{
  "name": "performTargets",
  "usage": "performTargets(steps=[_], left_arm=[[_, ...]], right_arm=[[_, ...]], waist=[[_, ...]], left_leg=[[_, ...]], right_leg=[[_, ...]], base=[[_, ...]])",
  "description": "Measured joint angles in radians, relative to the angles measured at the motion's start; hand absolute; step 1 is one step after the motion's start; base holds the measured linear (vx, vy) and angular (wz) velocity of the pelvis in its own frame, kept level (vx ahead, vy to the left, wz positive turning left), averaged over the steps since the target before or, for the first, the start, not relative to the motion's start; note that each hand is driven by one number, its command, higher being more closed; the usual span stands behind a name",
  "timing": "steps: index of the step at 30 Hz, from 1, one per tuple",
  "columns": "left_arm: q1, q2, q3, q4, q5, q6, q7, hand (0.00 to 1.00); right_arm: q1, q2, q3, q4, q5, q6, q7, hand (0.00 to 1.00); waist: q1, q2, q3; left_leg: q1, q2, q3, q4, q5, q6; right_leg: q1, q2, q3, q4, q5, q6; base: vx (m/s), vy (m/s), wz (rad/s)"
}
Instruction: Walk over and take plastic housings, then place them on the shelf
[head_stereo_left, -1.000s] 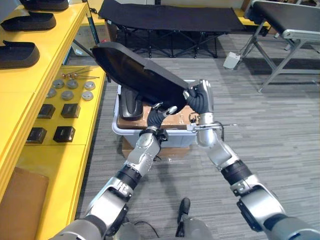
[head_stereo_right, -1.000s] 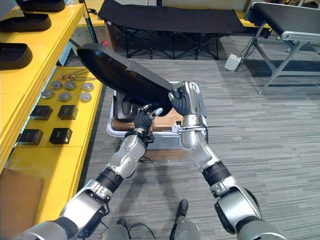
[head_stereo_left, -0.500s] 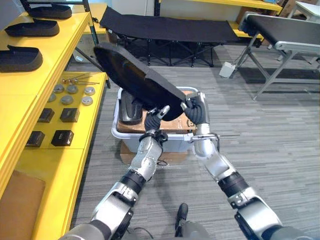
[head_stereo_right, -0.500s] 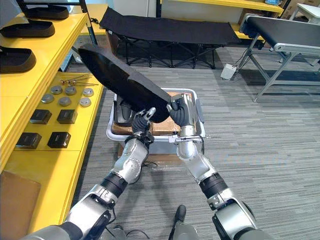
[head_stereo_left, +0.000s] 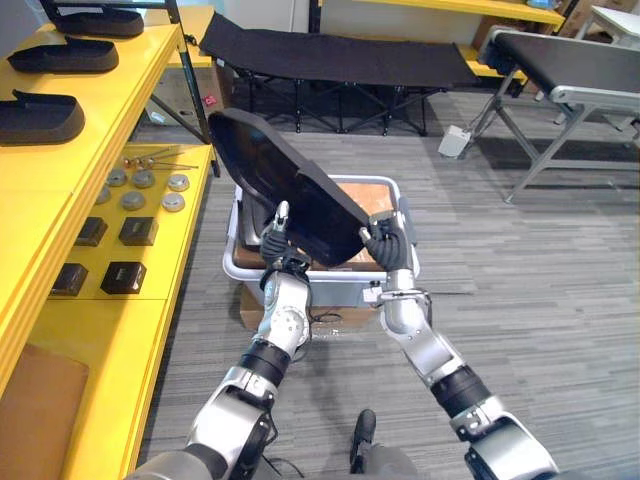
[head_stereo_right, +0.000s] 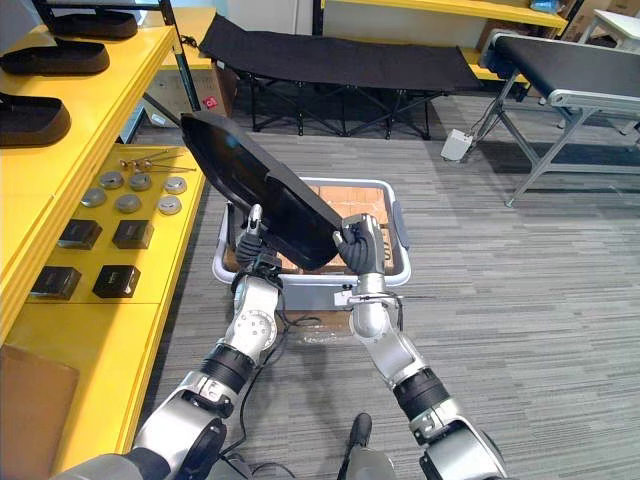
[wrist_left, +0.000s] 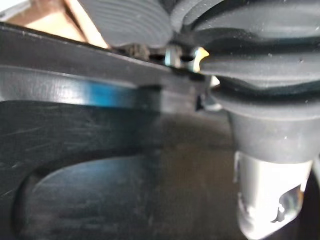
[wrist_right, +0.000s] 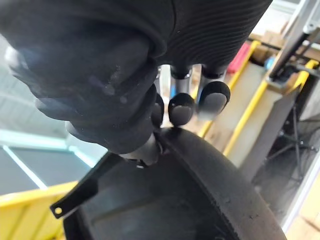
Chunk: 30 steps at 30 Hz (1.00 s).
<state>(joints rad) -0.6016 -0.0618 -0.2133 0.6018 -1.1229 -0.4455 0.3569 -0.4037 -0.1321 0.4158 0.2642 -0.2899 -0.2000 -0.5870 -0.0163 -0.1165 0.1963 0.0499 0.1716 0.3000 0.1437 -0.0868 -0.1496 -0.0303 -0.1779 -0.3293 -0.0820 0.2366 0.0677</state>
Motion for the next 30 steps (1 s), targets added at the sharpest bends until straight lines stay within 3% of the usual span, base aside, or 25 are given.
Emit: performTargets(steps=[13,14,17,21,25,30], left_arm=[[0.053,-0.013,0.004,0.0,-0.006,-0.011,-0.06,1.0],[0.053,-0.013,0.004,0.0,-0.006,-0.01,-0.062,0.0],[0.053,-0.012,-0.002,0.0,0.003,-0.007,-0.082,0.0],[0.054,0.003,-0.01,0.0,0.006,0.02,-0.164,0.0],[0.058,0.027,-0.043,-0.001,0.083,0.039,-0.223,0.0],[0.058,0.035,-0.076,-0.004,0.12,0.056,-0.254,0.0]], right_arm=[[0.045,0.006,0.015,-0.014,0.0,0.0,0.0,1.0],[0.046,0.006,0.015,-0.017,0.0,0.0,0.0,1.0],[0.046,0.006,0.005,-0.017,0.001,0.0,0.0,1.0],[0.047,0.005,-0.017,-0.017,0.003,0.0,0.0,1.0],[0.047,-0.003,-0.035,-0.018,0.003,0.0,-0.002,1.0],[0.047,-0.021,-0.043,-0.017,0.002,0.01,-0.038,1.0]], waist=[[-0.003,-0.004,-0.015],[-0.003,-0.004,-0.015],[-0.002,-0.004,-0.015],[-0.003,-0.004,-0.015],[-0.003,-0.004,-0.015],[-0.003,0.002,-0.018]], left_leg=[[0.009,-0.013,-0.004,0.005,-0.004,0.007],[0.009,-0.013,-0.004,0.004,-0.005,0.006],[0.009,-0.013,-0.004,0.004,-0.005,0.007],[0.011,-0.013,-0.001,0.004,-0.005,0.006],[0.019,-0.014,0.008,0.003,-0.006,0.007],[0.02,-0.015,0.009,0.003,-0.006,0.007]], right_leg=[[0.011,-0.014,0.002,0.0,-0.002,0.009],[0.011,-0.014,0.002,0.0,-0.002,0.009],[0.011,-0.014,0.002,0.0,-0.001,0.008],[0.012,-0.014,0.003,0.0,-0.001,0.008],[0.013,-0.014,0.008,0.0,-0.001,0.009],[0.013,-0.015,0.008,0.0,-0.001,0.009]], base=[[-0.01,0.007,0.01],[0.0,0.0,0.0],[0.0,0.0,0.0],[0.0,0.0,-0.01],[0.0,0.0,-0.06],[0.0,0.0,0.0]])
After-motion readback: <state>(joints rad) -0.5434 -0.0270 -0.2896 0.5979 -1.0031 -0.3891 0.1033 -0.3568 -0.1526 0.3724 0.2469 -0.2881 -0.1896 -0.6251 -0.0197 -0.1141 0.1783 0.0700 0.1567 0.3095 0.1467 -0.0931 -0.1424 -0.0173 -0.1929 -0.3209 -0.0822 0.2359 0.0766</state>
